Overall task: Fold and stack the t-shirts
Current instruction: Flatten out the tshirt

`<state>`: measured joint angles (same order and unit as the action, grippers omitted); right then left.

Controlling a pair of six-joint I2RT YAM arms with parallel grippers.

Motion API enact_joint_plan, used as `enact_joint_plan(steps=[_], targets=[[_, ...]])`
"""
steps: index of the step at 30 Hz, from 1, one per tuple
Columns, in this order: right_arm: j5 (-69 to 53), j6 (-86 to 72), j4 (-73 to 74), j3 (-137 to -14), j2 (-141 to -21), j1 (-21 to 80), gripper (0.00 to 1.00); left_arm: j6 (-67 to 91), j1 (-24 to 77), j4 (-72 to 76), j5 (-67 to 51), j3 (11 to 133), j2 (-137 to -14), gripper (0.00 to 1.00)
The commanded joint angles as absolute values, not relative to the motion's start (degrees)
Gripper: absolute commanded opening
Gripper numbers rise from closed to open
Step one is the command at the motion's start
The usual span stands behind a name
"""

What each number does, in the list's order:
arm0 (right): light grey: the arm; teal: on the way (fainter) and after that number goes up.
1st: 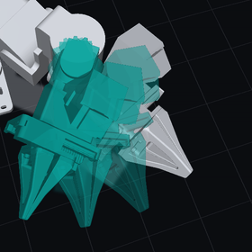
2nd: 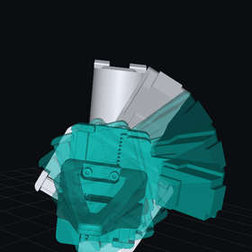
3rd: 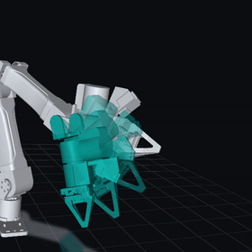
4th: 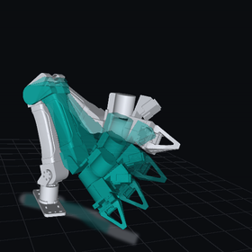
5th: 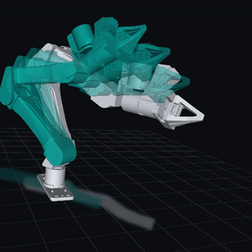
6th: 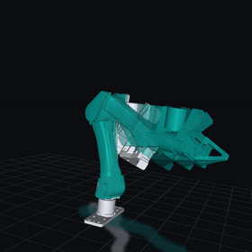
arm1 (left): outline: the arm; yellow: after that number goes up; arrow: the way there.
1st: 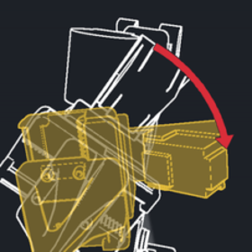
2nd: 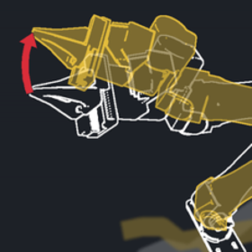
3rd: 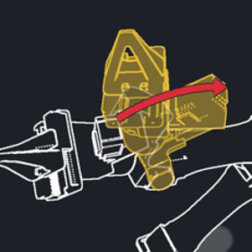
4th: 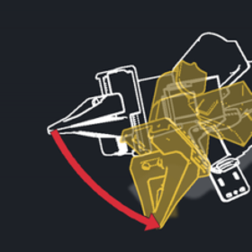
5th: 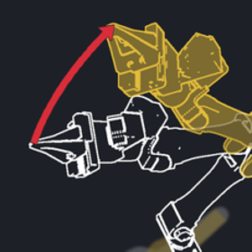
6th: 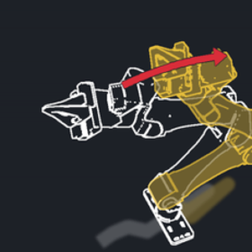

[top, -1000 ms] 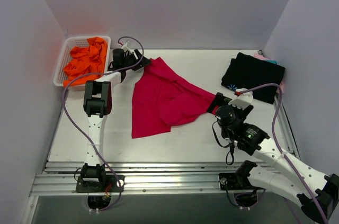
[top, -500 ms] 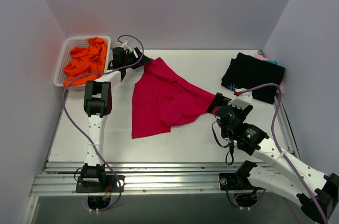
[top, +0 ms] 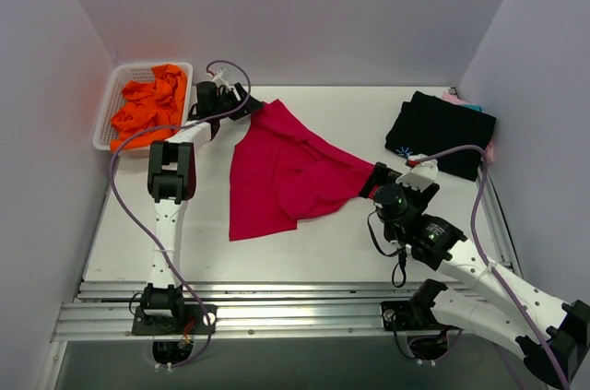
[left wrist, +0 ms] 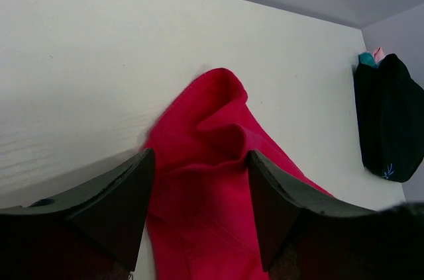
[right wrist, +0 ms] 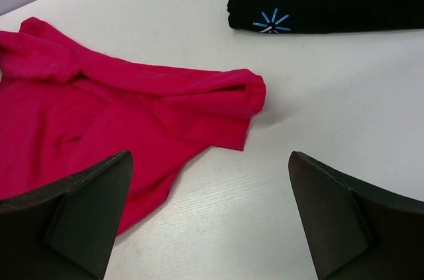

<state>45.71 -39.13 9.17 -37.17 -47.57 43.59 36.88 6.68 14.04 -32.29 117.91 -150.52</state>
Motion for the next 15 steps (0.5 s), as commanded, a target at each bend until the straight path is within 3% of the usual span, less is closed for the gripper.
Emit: enact_joint_plan(steps=[1,7,10,11,15], targets=[[47.90,-39.29,8.61,-36.83,-46.76,43.77,1.00,36.83,6.85,12.57,-34.89,121.03,-151.52,0.66],[47.73,-39.46,8.88,-36.74,-46.06,43.86,1.00,36.91,6.94,13.27,-35.16,119.53,-150.82,0.56],[47.64,-39.64,9.05,-36.56,-45.79,43.77,1.00,37.26,6.86,13.36,-35.24,119.62,-151.00,0.45],[47.64,-39.64,9.05,-36.56,-45.88,43.77,1.00,37.35,6.86,13.36,-35.42,119.71,-151.17,0.35],[47.37,-39.73,9.14,-36.56,-45.97,43.77,1.00,38.05,6.59,13.80,-35.51,119.71,-151.35,0.15]])
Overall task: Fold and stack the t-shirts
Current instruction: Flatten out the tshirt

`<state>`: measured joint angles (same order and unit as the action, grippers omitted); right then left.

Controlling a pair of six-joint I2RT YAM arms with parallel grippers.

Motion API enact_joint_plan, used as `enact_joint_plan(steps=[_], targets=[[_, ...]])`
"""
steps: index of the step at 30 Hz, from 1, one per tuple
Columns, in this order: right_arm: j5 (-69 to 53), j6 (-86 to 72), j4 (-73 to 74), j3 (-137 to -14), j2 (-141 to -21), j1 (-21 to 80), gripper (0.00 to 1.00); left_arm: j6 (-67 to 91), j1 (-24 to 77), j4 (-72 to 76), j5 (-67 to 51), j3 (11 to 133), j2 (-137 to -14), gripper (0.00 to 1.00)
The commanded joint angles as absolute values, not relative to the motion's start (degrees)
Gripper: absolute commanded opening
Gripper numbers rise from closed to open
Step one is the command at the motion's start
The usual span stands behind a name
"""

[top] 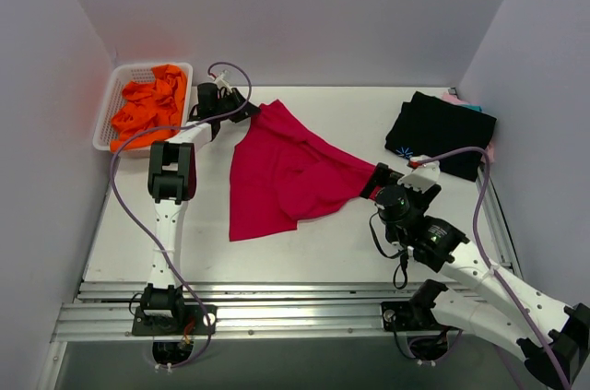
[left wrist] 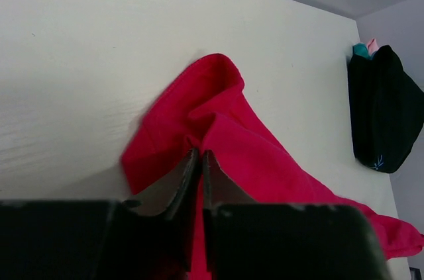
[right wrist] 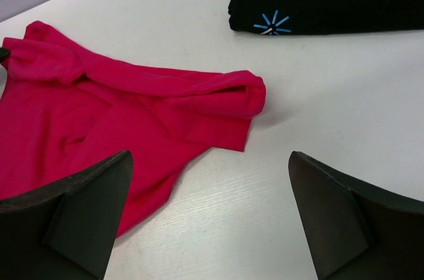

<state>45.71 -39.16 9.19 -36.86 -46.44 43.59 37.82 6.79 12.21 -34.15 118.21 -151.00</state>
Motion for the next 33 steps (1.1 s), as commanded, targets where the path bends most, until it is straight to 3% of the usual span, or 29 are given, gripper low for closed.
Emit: enact_joint_plan(steps=[1,3,12,15,16,19,27,33], targets=[[47.11,-39.73,9.14,-36.65,-46.14,43.77,1.00,38.23,6.50,13.97,-35.51,119.45,-151.43,0.12],[46.67,-40.34,9.05,-36.65,-46.93,43.77,1.00,38.58,6.50,14.32,-35.42,119.36,-151.44,0.03],[43.24,-49.04,11.07,-35.42,-54.75,43.77,1.00,39.37,6.15,15.91,-35.95,118.39,-151.26,0.02],[42.63,-50.97,12.12,-34.72,-54.85,43.86,1.00,38.85,6.07,16.44,-36.47,117.16,-150.38,0.21],[42.45,-51.24,12.22,-34.54,-54.50,43.86,1.00,38.50,6.15,16.26,-36.47,116.90,-149.68,0.36],[42.28,-50.98,12.66,-34.02,-52.56,43.94,1.00,36.92,5.98,15.91,-34.38,115.05,-148.02,0.51],[42.27,-49.75,12.48,-34.80,-53.35,43.86,1.00,35.68,4.83,14.41,-32.61,114.00,-147.04,0.52],[42.45,-49.92,12.22,-34.98,-54.32,43.94,1.00,35.95,4.48,15.12,-32.35,111.63,-146.08,0.46]])
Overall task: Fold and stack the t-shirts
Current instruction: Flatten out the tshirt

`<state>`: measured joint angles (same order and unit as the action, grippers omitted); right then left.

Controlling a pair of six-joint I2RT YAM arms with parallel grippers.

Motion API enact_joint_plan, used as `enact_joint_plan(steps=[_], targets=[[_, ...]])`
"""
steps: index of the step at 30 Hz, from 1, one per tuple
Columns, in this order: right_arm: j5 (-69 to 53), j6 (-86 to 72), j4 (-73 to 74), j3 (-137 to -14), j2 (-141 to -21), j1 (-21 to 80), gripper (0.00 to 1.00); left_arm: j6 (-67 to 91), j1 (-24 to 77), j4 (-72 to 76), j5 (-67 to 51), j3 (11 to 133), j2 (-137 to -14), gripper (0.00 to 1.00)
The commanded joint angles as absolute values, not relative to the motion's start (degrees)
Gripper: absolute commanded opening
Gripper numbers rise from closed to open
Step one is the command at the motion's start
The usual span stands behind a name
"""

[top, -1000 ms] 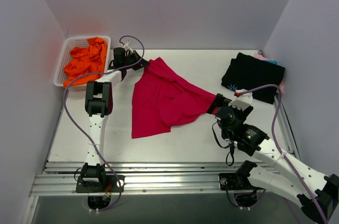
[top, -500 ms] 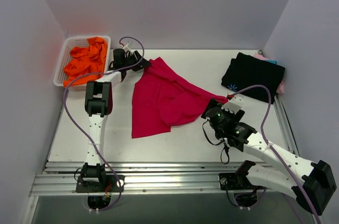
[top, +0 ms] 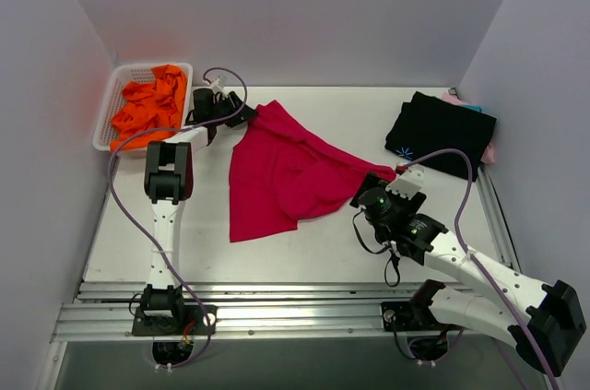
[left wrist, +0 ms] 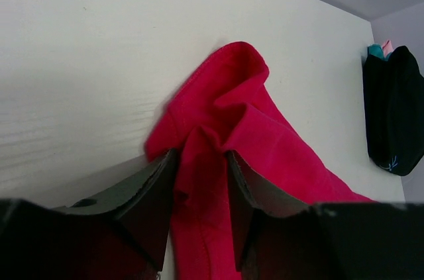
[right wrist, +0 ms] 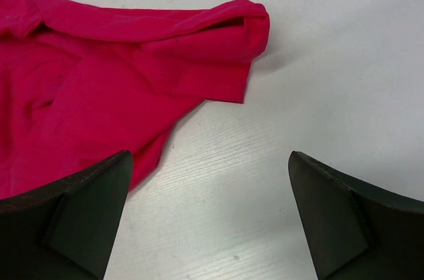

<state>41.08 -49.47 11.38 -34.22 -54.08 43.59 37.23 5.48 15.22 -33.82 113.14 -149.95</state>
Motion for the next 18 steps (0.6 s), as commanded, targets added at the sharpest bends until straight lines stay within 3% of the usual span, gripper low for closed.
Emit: enact_joint_plan(steps=[1,6,13,18], targets=[[42.45,-49.83,12.13,-34.72,-54.23,43.86,1.00,36.03,4.48,15.38,-32.43,111.01,-145.73,0.45],[43.24,-49.83,12.74,-34.98,-53.79,43.77,1.00,36.83,4.13,15.82,-32.61,110.21,-145.55,0.35],[44.21,-50.10,13.71,-35.07,-53.35,43.77,1.00,37.70,3.78,15.82,-33.13,110.74,-146.51,0.09],[44.30,-50.45,11.78,-34.19,-54.58,43.59,1.00,40.08,3.34,17.31,-34.01,110.92,-147.74,0.02]])
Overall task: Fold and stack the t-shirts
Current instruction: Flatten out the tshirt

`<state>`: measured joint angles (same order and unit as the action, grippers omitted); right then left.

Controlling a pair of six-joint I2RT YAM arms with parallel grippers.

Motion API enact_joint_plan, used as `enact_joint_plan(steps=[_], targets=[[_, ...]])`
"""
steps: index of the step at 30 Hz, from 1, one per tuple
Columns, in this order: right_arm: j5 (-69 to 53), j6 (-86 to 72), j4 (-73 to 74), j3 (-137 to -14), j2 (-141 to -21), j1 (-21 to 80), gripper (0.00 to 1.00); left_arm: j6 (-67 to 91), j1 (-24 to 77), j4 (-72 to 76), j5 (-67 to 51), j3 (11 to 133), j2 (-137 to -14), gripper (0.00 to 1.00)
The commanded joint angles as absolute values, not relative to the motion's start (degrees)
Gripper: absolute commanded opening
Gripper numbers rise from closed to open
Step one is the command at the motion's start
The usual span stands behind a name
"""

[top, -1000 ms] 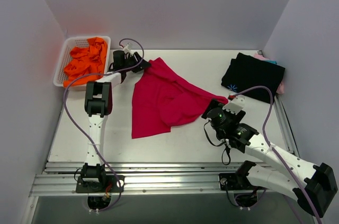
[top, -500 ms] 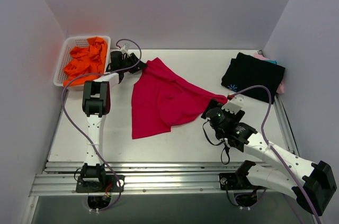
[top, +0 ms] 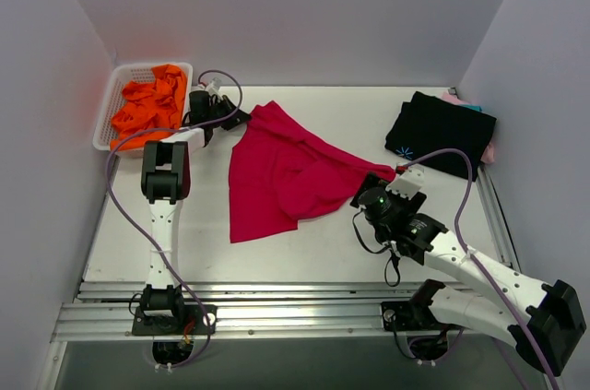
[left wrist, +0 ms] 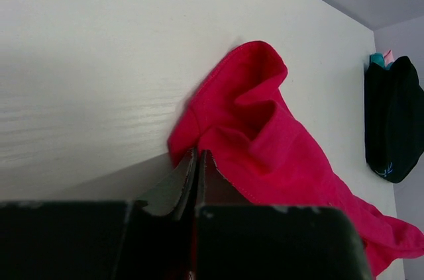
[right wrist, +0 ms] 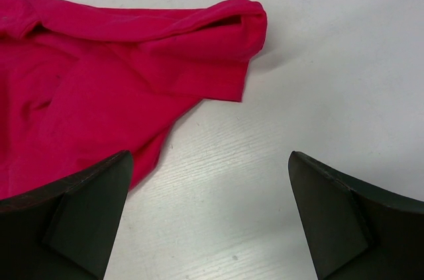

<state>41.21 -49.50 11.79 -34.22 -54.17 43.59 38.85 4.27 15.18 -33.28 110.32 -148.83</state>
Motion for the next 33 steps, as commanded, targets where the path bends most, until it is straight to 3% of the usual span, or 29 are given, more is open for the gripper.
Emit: enact_joint_plan(steps=[1,6,15,22,33], targets=[[43.34,-50.45,9.95,-33.84,-55.19,43.25,1.00,40.17,3.25,17.58,-34.01,110.92,-147.74,0.02],[32.01,-46.85,3.87,-33.13,-62.22,33.69,1.00,41.13,3.08,20.12,-34.36,109.69,-147.48,0.02],[20.23,-50.19,-7.72,-31.46,-74.60,28.66,0.99,43.42,2.46,24.34,-35.07,107.05,-147.22,0.02],[20.56,-51.33,-12.39,-34.37,-86.30,26.02,0.93,44.38,2.11,26.19,-35.59,106.26,-147.30,0.02],[24.08,-52.82,-13.62,-30.50,-83.41,18.81,0.87,45.17,1.93,26.98,-35.95,106.26,-147.57,0.02]])
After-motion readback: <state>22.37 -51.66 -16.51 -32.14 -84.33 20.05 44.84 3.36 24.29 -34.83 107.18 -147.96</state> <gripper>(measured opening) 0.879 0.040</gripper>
